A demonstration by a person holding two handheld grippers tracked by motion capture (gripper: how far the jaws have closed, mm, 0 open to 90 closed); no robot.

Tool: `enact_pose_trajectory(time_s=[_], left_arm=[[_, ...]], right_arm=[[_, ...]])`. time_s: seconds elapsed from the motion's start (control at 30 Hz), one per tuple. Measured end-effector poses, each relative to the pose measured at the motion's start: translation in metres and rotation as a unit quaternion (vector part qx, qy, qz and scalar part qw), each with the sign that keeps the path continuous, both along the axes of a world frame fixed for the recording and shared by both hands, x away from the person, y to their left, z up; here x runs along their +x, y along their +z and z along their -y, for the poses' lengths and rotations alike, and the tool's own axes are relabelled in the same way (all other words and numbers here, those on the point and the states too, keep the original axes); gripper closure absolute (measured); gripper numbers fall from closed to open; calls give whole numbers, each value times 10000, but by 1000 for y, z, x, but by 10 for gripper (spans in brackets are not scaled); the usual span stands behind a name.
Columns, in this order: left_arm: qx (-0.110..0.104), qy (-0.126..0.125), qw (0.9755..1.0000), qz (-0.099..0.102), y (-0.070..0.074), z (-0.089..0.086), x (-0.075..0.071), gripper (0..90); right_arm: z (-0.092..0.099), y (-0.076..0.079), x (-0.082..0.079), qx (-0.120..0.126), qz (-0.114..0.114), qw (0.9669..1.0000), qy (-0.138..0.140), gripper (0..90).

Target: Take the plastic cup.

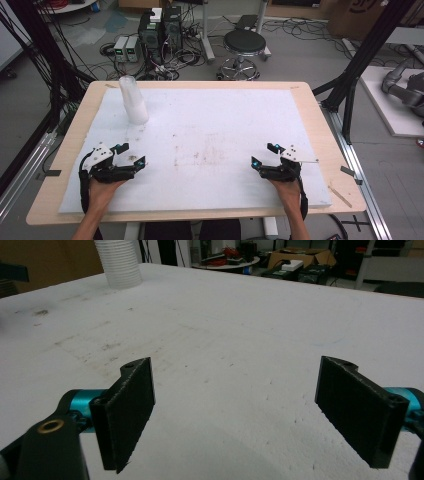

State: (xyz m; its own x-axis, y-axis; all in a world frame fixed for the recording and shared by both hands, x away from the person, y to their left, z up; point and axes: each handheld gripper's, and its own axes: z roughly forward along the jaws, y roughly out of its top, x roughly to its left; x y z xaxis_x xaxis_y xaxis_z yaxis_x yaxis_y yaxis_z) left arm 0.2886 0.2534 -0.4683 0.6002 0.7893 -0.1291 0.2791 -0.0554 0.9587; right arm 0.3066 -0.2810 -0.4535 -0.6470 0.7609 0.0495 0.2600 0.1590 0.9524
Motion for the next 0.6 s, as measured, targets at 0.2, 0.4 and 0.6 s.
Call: enact_pose_trajectory(time_s=[0.2,0.4,0.6], left_arm=[[2,2,10000,3,0,0,0,135],[-34,-3,10000,10,0,0,0,135],[-34,-21,10000,1,0,-1,0,135]], right_arm=[[1,0,1,43,-24,10000,36,158],[1,0,1,15,0,10000,58,158],[0,0,1,1,-72,10000,48,158]])
